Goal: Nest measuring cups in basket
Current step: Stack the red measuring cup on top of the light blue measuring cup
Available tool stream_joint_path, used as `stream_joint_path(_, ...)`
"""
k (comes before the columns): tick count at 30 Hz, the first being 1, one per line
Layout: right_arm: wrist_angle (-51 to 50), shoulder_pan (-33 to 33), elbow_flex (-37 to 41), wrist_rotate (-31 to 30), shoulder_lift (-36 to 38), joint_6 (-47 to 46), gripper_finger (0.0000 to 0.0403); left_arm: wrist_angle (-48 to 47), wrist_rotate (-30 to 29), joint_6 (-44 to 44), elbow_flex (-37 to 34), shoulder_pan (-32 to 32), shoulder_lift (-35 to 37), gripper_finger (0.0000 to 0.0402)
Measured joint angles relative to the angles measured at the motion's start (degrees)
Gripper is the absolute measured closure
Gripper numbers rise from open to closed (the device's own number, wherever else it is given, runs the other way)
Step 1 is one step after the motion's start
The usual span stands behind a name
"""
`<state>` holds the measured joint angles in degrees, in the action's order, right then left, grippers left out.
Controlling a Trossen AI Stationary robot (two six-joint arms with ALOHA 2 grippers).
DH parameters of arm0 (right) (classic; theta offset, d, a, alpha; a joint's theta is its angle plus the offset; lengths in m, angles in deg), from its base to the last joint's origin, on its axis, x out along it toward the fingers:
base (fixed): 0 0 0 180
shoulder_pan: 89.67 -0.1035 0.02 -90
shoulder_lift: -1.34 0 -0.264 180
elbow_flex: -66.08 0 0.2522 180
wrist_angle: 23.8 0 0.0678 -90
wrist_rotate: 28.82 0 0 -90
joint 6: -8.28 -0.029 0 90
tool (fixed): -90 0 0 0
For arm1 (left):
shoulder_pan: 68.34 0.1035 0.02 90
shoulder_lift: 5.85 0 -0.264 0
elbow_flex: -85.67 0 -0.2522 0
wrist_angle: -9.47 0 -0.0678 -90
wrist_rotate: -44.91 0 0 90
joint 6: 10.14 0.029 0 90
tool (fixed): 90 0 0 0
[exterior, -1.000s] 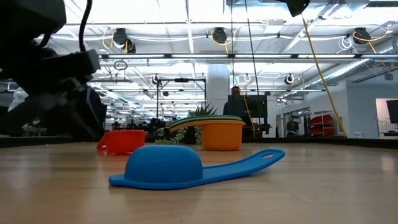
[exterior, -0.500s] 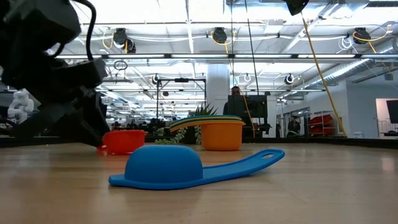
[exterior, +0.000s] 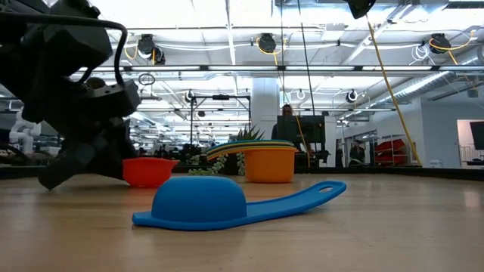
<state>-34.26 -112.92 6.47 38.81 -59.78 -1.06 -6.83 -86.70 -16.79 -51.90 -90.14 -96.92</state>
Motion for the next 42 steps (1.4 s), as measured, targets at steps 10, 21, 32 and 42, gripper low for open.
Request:
stream_joint_path(10, 2.3, 0.0, 0.0, 0.0, 0.0, 1.3, 0.0206, -0.1, 0.7, 0.6, 0.0, 0.2, -0.1, 0.0386)
stream_joint_path(21, 2.2, 0.0, 0.0, 0.0, 0.0, 1.3, 0.0206, 1.1, 7.1, -6.1, -0.2, -0.7, 0.4, 0.0351)
stream_joint_path(32, 2.2, 0.0, 0.0, 0.0, 0.0, 1.5, 0.0206, -1.8, 15.8, -4.8, 4.8, -6.5, 3.6, 0.035)
stream_joint_path(42, 2.1, 0.4, 0.0, 0.0, -0.9, 1.1, 0.0206, -4.6, 7.2, 2.3, 6.2, -7.1, 4.9, 0.0342)
